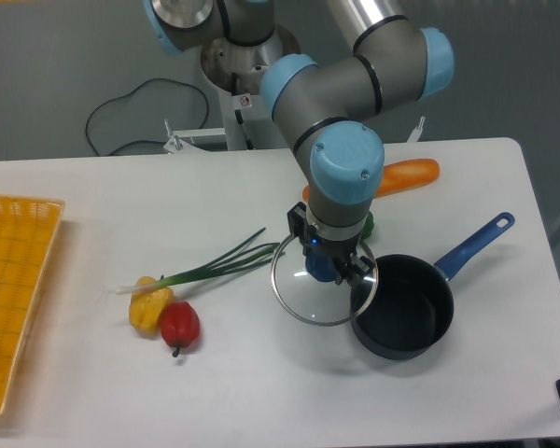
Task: Open the lid
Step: 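Lift the glass lid off the saucepan and move it toward the peppers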
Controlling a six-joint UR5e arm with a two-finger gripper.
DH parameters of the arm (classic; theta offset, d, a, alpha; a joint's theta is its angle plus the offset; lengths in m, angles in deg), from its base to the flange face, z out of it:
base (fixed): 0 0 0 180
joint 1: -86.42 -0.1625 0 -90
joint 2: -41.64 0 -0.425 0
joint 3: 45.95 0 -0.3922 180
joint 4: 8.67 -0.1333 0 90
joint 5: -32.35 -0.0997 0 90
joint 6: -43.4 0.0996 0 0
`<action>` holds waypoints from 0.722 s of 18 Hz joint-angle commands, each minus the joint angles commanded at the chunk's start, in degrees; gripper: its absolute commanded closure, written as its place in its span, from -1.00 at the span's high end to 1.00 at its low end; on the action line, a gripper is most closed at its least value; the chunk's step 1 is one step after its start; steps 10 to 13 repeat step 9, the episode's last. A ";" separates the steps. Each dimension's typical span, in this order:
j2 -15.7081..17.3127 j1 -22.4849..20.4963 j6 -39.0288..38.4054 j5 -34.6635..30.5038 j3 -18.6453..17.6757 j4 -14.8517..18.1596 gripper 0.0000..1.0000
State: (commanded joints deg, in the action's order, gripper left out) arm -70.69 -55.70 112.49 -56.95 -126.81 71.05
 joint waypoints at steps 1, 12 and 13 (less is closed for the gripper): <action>-0.17 0.35 0.00 -0.09 0.00 0.00 0.04; -0.09 0.53 0.00 0.17 0.00 0.00 0.04; -0.09 0.53 0.00 0.17 0.00 0.00 0.04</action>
